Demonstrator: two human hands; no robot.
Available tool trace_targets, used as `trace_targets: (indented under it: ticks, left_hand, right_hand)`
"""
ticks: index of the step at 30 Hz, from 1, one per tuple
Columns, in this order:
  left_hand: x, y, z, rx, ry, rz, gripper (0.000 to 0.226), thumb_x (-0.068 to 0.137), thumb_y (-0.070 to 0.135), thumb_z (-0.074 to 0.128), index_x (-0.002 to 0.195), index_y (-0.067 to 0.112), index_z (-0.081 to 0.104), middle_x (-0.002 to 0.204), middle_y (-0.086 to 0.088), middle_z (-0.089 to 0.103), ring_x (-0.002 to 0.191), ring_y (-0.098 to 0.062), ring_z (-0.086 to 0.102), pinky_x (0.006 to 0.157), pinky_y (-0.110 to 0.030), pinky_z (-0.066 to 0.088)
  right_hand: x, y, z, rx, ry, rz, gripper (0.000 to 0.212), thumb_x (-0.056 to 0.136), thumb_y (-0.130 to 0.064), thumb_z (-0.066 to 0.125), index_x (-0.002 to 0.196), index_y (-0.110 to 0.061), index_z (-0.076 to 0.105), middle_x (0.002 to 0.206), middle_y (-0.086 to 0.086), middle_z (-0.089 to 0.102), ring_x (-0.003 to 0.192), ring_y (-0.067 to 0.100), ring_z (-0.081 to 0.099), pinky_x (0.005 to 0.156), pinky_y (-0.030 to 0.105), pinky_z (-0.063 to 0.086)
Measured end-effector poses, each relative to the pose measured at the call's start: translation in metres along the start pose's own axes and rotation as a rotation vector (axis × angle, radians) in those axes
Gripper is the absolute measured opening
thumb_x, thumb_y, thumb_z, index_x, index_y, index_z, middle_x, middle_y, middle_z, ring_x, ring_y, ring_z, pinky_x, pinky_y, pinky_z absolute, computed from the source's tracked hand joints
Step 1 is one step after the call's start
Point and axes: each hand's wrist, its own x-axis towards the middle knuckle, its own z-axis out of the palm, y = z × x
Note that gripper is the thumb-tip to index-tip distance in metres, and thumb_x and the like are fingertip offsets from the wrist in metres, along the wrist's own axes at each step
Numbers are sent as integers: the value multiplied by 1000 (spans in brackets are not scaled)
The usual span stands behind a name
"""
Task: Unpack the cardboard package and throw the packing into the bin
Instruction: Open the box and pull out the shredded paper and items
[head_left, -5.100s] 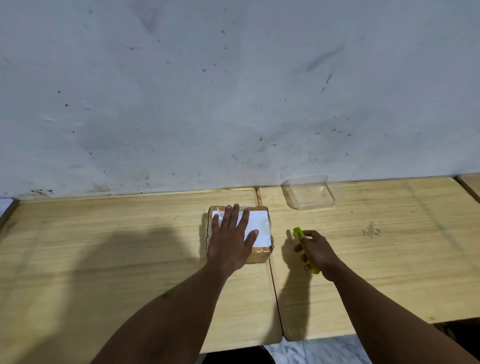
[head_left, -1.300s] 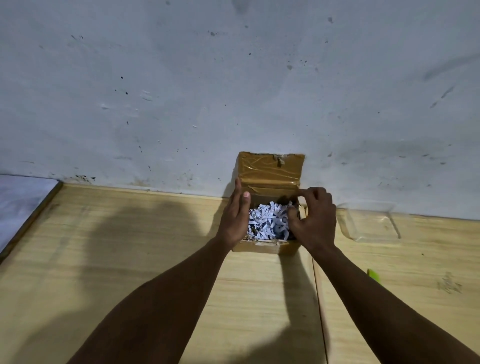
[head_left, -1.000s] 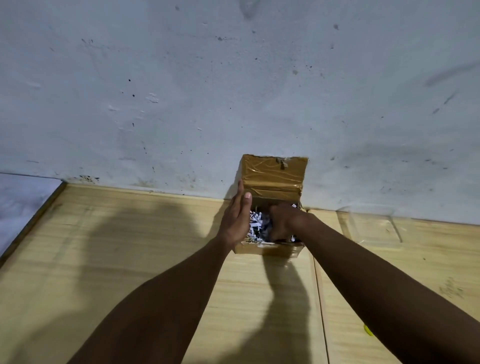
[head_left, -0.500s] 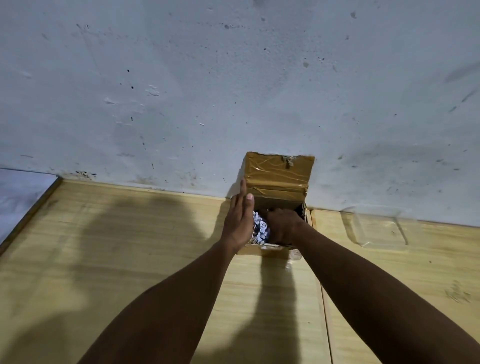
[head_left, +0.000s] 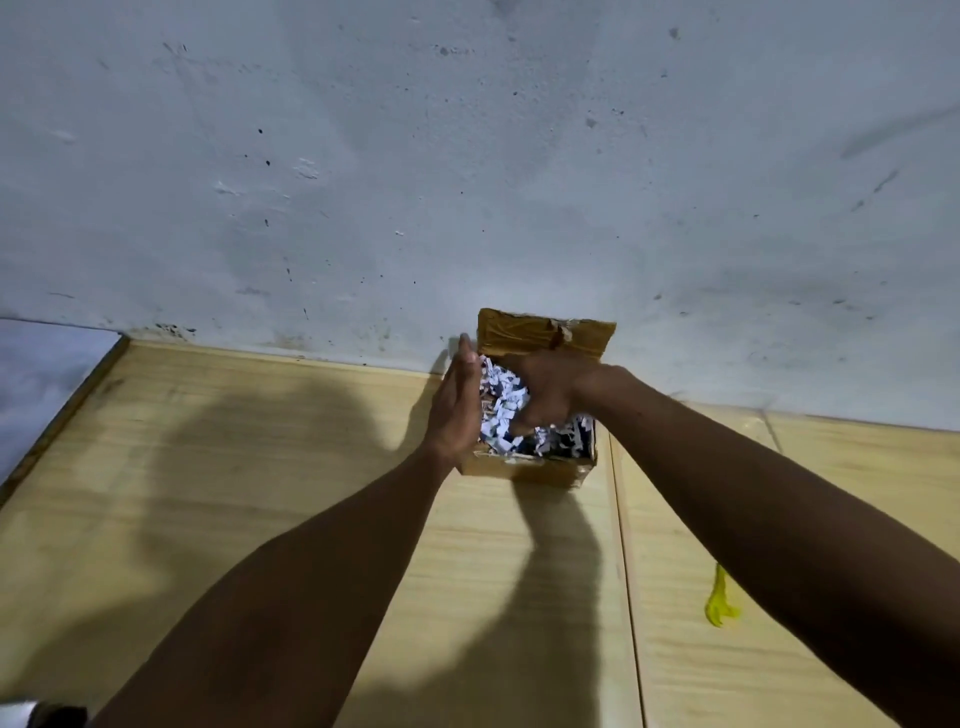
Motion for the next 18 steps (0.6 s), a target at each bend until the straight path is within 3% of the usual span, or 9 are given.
trace_targets:
  ticks: [4, 8, 12, 15, 18]
  left_hand:
    - [-22, -2, -8, -28, 13, -20, 54, 99, 60, 14, 150, 45, 20, 152, 4, 40, 137, -16, 41, 110, -35, 36]
    - [-56, -13, -11, 11, 51, -59, 51, 99, 59, 18, 148, 45, 28, 150, 8, 44, 135, -19, 44, 111, -41, 38]
    - [-89, -43, -12, 88, 34, -2, 50, 100, 56, 22, 147, 41, 34, 147, 6, 47, 134, -15, 44, 112, -34, 35]
    - [-106, -79, -15, 208, 1, 7, 65, 92, 68, 15, 147, 38, 33, 150, 5, 43, 140, -16, 38, 115, -42, 30]
    - [-117, -114, -21, 484, -33, 34, 69, 93, 62, 9, 151, 30, 27, 158, 1, 29, 148, -20, 18, 119, -51, 12]
  right_hand:
    - [-27, -9, 15, -129, 146, -20, 75, 65, -63, 69, 130, -33, 46, 110, -4, 70, 96, 24, 66, 68, 31, 48]
    - [-64, -25, 53, -172, 285, -72, 98, 60, -77, 45, 145, -29, 35, 126, 3, 63, 110, 29, 62, 83, 37, 52]
    - [-82, -38, 111, -178, 278, -50, 99, 67, -76, 57, 149, -32, 24, 133, 5, 57, 117, 31, 58, 86, 42, 51]
    - [-91, -42, 147, -167, 172, -51, 96, 69, -63, 64, 149, -29, 23, 137, 6, 52, 117, 33, 57, 87, 43, 52]
    - [-96, -42, 177, -169, 104, -45, 93, 71, -59, 65, 148, -26, 25, 134, 5, 51, 112, 32, 58, 82, 42, 51]
